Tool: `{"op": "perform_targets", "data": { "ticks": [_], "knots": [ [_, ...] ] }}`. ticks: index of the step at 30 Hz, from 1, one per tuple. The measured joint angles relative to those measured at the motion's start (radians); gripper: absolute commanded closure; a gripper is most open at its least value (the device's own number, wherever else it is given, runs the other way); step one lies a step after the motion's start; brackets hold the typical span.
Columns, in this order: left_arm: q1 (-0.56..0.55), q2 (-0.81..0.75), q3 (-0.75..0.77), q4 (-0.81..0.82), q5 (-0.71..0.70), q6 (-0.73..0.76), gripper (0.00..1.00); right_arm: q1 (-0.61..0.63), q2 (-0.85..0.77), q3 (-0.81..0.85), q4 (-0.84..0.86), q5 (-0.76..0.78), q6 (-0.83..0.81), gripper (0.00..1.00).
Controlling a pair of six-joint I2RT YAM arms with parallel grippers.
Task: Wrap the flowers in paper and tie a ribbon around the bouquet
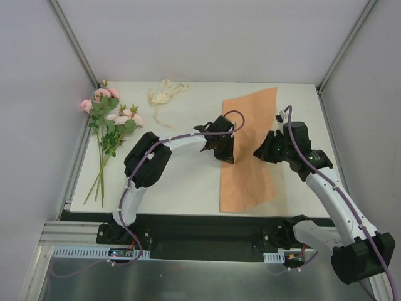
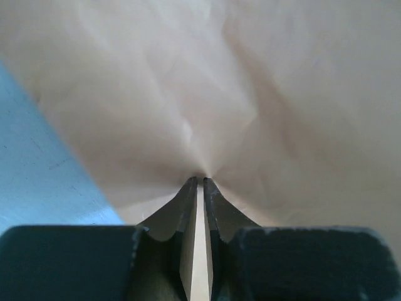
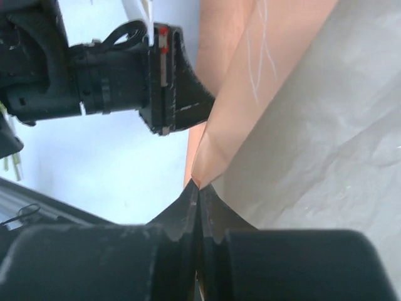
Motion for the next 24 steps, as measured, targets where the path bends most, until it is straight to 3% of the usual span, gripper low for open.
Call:
{"op": "perform_targets", "data": {
  "ticks": [5, 12, 19, 24],
  "knots": [
    [0.014, -0.056, -0.012, 0.006, 0.006, 0.014, 0.7, 0.0, 0.077, 0.164, -0.119, 0.119, -0.151, 0.99],
    [0.119, -0.455, -0.37, 0.073, 0.027, 0.042, 0.49, 0.098, 0.258, 0.39, -0.256, 0.302, -0.307, 0.96],
    [0.279, -0.943, -0.776, 0.074, 0.037, 0.047, 0.41, 0.347, 0.521, 0.628, -0.315, 0.416, -0.299, 0.8],
    [0.357, -1.233, -0.871, -0.004, 0.038, 0.029, 0.39, 0.504, 0.67, 0.725, -0.29, 0.423, -0.199, 0.77]
  ]
}}
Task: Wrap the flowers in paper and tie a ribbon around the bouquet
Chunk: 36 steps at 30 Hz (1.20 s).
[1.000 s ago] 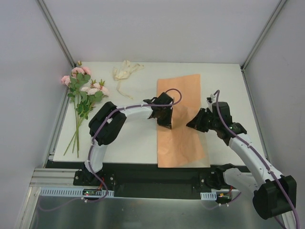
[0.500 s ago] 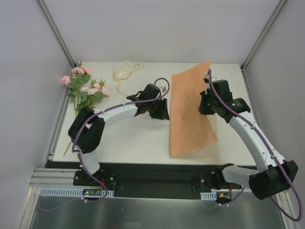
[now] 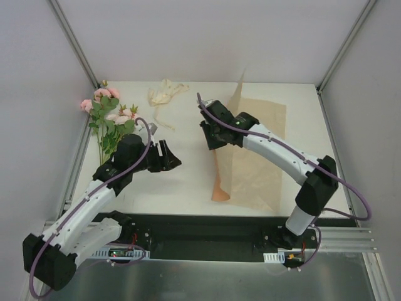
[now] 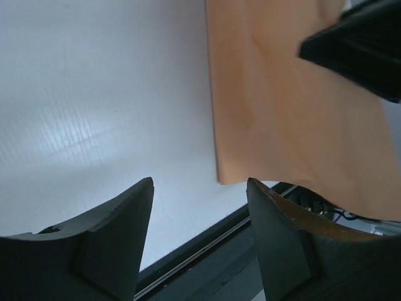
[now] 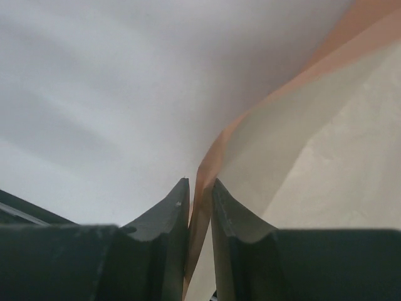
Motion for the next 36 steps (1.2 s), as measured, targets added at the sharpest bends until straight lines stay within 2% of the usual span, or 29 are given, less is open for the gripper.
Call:
{"op": "perform_targets", "data": {
  "ticks": [2, 4, 8, 12, 14, 15, 18, 20, 21, 22, 27, 28, 30, 32, 36],
  "knots": [
    [0.008, -0.093, 0.002, -0.029, -0.008, -0.002, 0.4, 0.031, 0.06, 0.044, 0.021, -0.019, 0.035, 0.74],
    [0.01, -0.152, 0.019, -0.08, -0.021, -0.002, 0.4, 0.047, 0.132, 0.11, 0.051, -0.038, 0.072, 0.63],
    [0.01, -0.245, 0.097, -0.182, -0.087, -0.002, 0.38, 0.053, 0.23, 0.149, 0.218, -0.089, 0.129, 0.53],
    [0.01, -0.324, 0.158, -0.227, -0.126, -0.002, 0.35, 0.046, 0.369, 0.246, 0.337, -0.236, 0.178, 0.4],
    [0.01, -0.343, 0.185, -0.237, -0.139, -0.005, 0.31, 0.039, 0.412, 0.266, 0.406, -0.336, 0.211, 0.31],
    [0.01, -0.348, 0.195, -0.239, -0.145, -0.007, 0.29, 0.036, 0.418, 0.266, 0.423, -0.386, 0.226, 0.21],
    [0.01, -0.338, 0.209, -0.247, -0.161, -0.012, 0.28, 0.027, 0.388, 0.235, 0.465, -0.452, 0.246, 0.05],
    [0.01, -0.284, 0.228, -0.256, -0.16, -0.012, 0.3, 0.015, 0.309, 0.151, 0.481, -0.458, 0.254, 0.04],
    [0.01, -0.241, 0.239, -0.252, -0.148, -0.011, 0.35, 0.006, 0.248, 0.084, 0.481, -0.45, 0.258, 0.04],
    [0.01, -0.19, 0.248, -0.246, -0.128, -0.011, 0.44, -0.007, 0.171, 0.008, 0.468, -0.441, 0.265, 0.05],
    [-0.021, 0.156, 0.277, -0.148, -0.042, 0.0, 0.56, -0.087, -0.151, -0.325, 0.389, -0.328, 0.343, 0.09],
    [-0.049, 0.236, 0.279, -0.133, -0.063, 0.002, 0.61, -0.101, -0.187, -0.388, 0.381, -0.297, 0.365, 0.09],
    [-0.116, 0.356, 0.285, -0.122, -0.119, 0.008, 0.85, -0.116, -0.22, -0.499, 0.34, -0.235, 0.403, 0.11],
    [-0.185, 0.472, 0.309, -0.117, -0.192, 0.012, 0.98, -0.135, -0.234, -0.63, 0.315, -0.174, 0.44, 0.12],
    [-0.263, 0.652, 0.35, -0.081, -0.301, -0.032, 0.98, -0.224, -0.243, -0.788, 0.233, -0.071, 0.471, 0.12]
  ]
}}
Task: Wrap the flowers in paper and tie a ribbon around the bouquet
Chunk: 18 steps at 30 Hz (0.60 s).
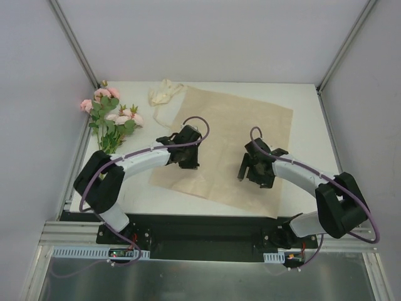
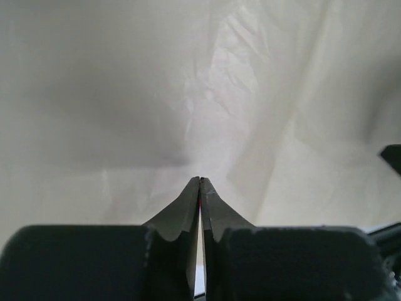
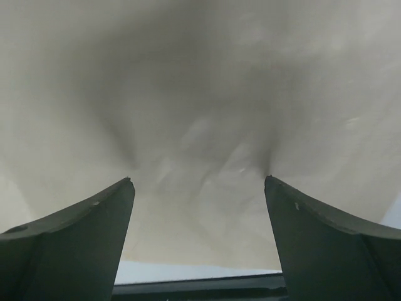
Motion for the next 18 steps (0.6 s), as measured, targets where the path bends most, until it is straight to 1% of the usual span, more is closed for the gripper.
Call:
{"op": "perform_targets", "data": {
  "ticks": [4, 6, 8, 9, 10, 11, 13, 16, 17, 18],
  "knots": [
    [-0.024, 0.135, 0.026, 0.016, -0.028, -0.062, 0.97, -0.127, -0.015, -0.028, 0.004, 0.054, 0.002, 0.12],
    [-0.03, 0.195, 0.045, 0.033, -0.01, -0.093, 0.97, -0.193, 0.0, -0.026, 0.027, 0.054, -0.006, 0.11],
    [-0.034, 0.249, 0.069, 0.057, 0.035, -0.126, 0.94, -0.257, 0.047, -0.009, 0.038, 0.047, -0.025, 0.11],
    [-0.039, 0.271, 0.091, 0.079, 0.061, -0.137, 0.93, -0.296, 0.083, 0.023, 0.024, 0.035, -0.04, 0.18],
    [-0.043, 0.295, 0.113, 0.102, 0.09, -0.149, 0.91, -0.34, 0.121, 0.057, 0.029, 0.028, -0.057, 0.16],
    [-0.047, 0.317, 0.133, 0.117, 0.114, -0.159, 0.9, -0.377, 0.157, 0.096, 0.026, 0.018, -0.08, 0.17],
    [-0.055, 0.377, 0.189, 0.155, 0.175, -0.183, 0.87, -0.455, 0.231, 0.178, 0.029, 0.001, -0.119, 0.15],
    [-0.079, 0.474, 0.295, 0.201, 0.271, -0.22, 0.83, -0.557, 0.372, 0.354, -0.007, -0.01, -0.2, 0.14],
    [-0.09, 0.504, 0.329, 0.216, 0.3, -0.232, 0.75, -0.581, 0.425, 0.427, -0.021, -0.008, -0.227, 0.13],
    [-0.103, 0.529, 0.356, 0.23, 0.325, -0.238, 0.71, -0.594, 0.462, 0.485, -0.038, -0.005, -0.251, 0.13]
  ]
}}
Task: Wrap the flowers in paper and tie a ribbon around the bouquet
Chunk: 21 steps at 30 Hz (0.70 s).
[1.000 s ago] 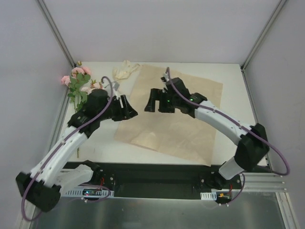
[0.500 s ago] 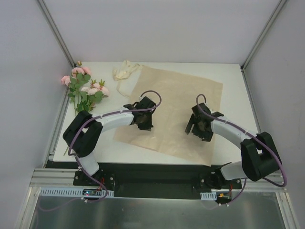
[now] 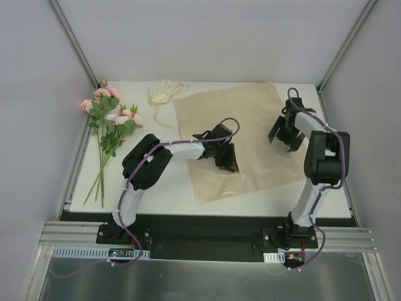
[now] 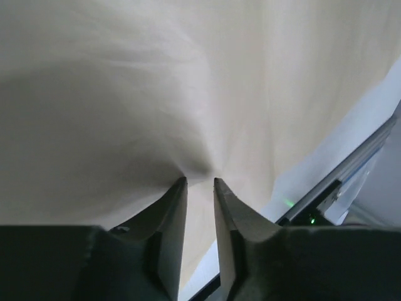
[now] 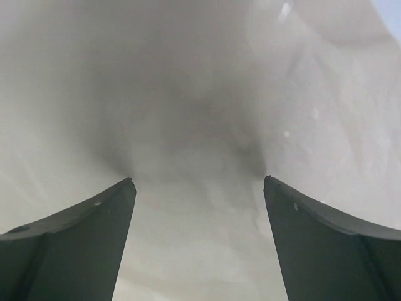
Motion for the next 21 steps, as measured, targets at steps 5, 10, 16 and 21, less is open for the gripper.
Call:
{"op": "perform_targets", "data": {
  "ticks": [5, 10, 16, 21],
  "knots": [
    [-0.046, 0.018, 0.028, 0.028, 0.085, -0.011, 0.56, -0.009, 0.055, 0.186, -0.074, 0.019, -0.112, 0.13],
    [-0.042, -0.005, 0.028, 0.034, 0.186, 0.01, 0.55, 0.018, -0.117, 0.052, -0.082, -0.053, -0.153, 0.13],
    [0.048, -0.119, -0.035, 0.062, 0.229, 0.04, 0.57, 0.073, -0.219, -0.113, -0.062, -0.173, -0.144, 0.14],
    [0.136, -0.122, -0.066, 0.075, 0.225, 0.053, 0.57, 0.053, -0.21, -0.158, -0.056, -0.185, -0.123, 0.14]
  ]
}}
